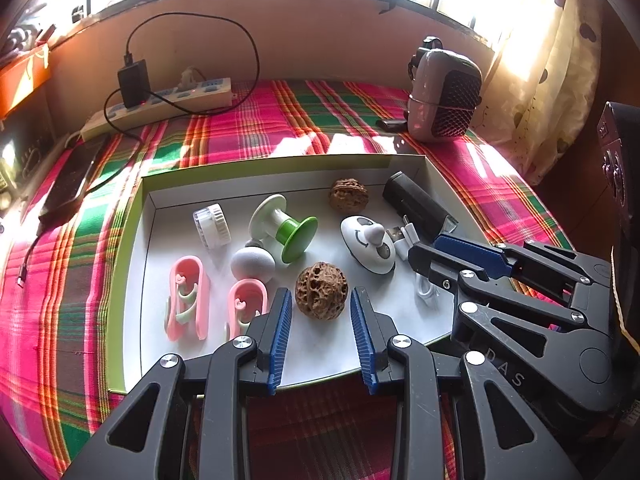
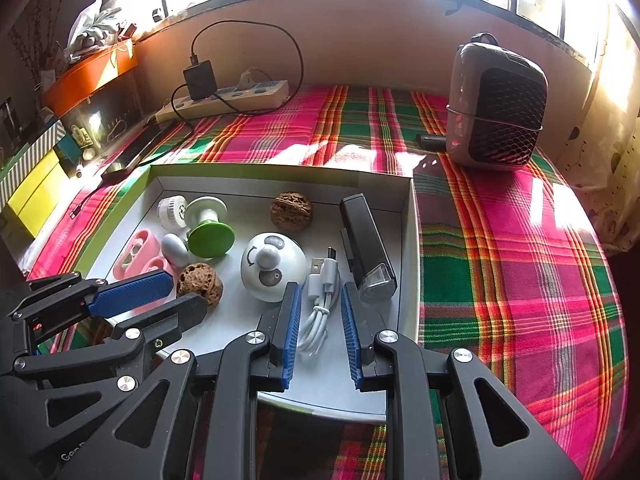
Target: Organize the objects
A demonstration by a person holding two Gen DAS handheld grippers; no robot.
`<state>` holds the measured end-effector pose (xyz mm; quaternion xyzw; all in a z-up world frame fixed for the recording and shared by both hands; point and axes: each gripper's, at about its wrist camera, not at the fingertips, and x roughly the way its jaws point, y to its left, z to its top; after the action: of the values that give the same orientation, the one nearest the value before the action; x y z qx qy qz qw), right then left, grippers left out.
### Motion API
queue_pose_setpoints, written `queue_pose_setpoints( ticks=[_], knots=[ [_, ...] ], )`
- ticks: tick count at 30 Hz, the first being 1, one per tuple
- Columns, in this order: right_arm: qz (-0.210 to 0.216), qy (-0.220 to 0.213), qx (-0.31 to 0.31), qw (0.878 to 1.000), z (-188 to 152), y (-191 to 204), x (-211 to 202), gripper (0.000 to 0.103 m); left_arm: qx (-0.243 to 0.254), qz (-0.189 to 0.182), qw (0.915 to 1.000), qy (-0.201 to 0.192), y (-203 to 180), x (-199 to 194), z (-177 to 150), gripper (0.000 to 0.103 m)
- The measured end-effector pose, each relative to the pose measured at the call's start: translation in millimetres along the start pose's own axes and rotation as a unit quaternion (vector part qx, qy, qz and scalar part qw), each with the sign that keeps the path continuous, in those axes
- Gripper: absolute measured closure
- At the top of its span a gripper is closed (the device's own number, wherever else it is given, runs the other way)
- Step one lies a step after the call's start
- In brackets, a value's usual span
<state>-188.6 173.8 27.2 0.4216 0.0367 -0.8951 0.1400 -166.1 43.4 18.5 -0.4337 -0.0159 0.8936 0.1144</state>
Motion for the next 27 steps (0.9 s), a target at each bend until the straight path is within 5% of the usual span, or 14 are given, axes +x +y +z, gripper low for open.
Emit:
queue_pose_setpoints(
  ticks=[6, 27],
  knots=[
    [-0.002, -0.003, 0.002, 1.0, -3, 1, -6, 0.07, 0.002, 0.001, 1.0, -0.006, -1, -8, -3, 0.074],
    [-0.006, -0.029, 0.005, 1.0, -22, 17, -46, 0.07, 0.001, 0.018, 0.9993, -0.033, -4, -47, -27, 0.074]
  ],
)
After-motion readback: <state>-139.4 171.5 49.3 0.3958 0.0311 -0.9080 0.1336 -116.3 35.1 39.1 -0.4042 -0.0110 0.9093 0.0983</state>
